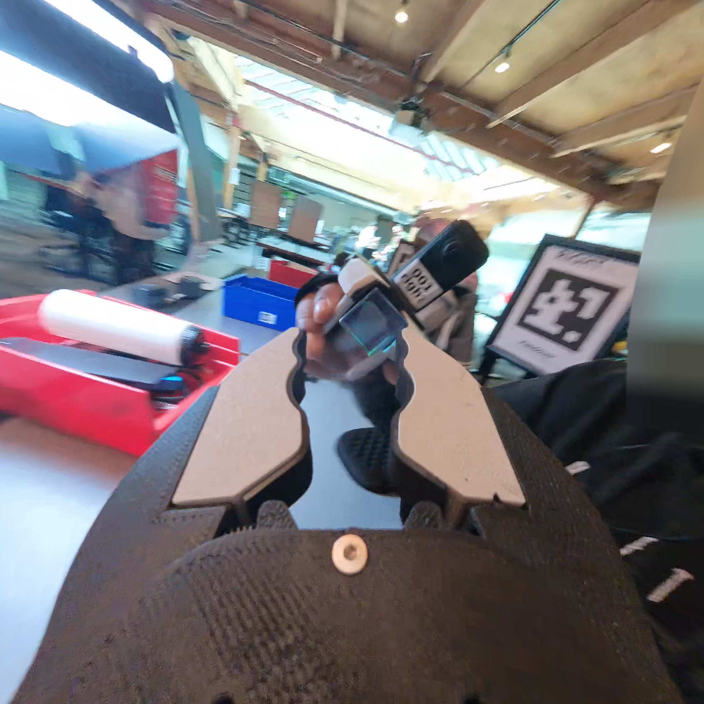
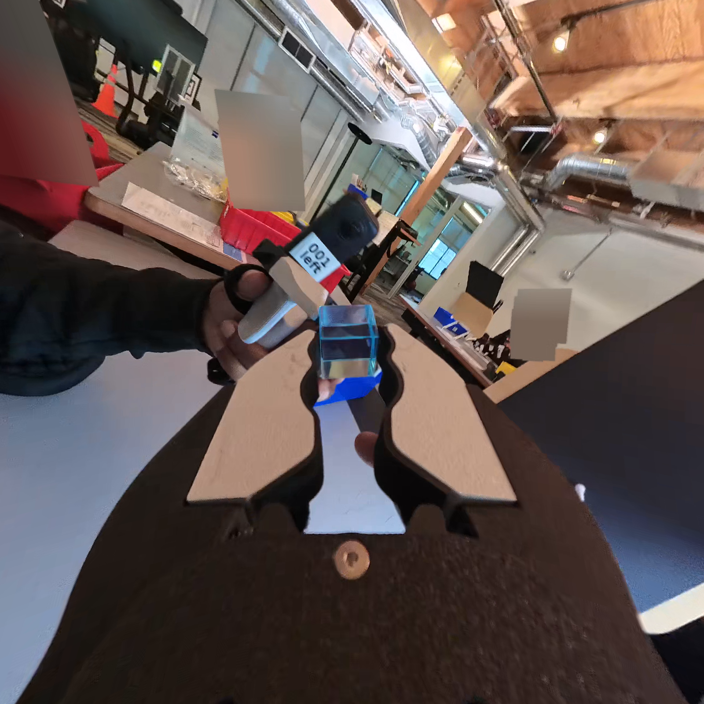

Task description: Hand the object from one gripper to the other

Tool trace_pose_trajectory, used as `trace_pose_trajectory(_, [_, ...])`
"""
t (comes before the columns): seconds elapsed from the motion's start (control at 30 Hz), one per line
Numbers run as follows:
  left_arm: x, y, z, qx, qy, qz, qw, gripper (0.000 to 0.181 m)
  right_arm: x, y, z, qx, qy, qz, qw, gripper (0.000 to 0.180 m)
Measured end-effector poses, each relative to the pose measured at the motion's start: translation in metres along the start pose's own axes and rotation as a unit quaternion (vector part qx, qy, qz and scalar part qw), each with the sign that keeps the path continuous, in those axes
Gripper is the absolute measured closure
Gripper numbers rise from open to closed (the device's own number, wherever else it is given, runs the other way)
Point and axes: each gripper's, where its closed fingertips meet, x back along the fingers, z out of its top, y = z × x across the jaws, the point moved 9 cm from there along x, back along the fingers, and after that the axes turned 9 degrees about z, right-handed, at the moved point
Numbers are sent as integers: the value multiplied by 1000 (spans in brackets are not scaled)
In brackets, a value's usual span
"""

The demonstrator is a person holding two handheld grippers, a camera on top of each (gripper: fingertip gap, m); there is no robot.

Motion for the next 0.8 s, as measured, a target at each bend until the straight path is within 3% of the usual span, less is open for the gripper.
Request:
trace_pose_trajectory(0.4, [-6,5,-4,72,-25,-75,994,137,-2,-11,2,96,-35,6,995,152])
trace_pose_trajectory(0.5, [-8,6,-6,47,-38,-48,997,137,-7,-14,-2,161,-98,-18,982,152])
trace_pose_trajectory(0.63, [-8,3,-5,-19,-44,21,999,151,-13,-20,-6,235,-153,-41,959,151])
trace_pose_trajectory(0.73, [-7,6,-2,-78,-42,60,994,151,-14,-17,-8,220,-164,-59,960,150])
trace_pose_trajectory(0.8, [-4,7,2,-144,-33,110,983,151,-13,-12,-7,153,-143,-49,976,149])
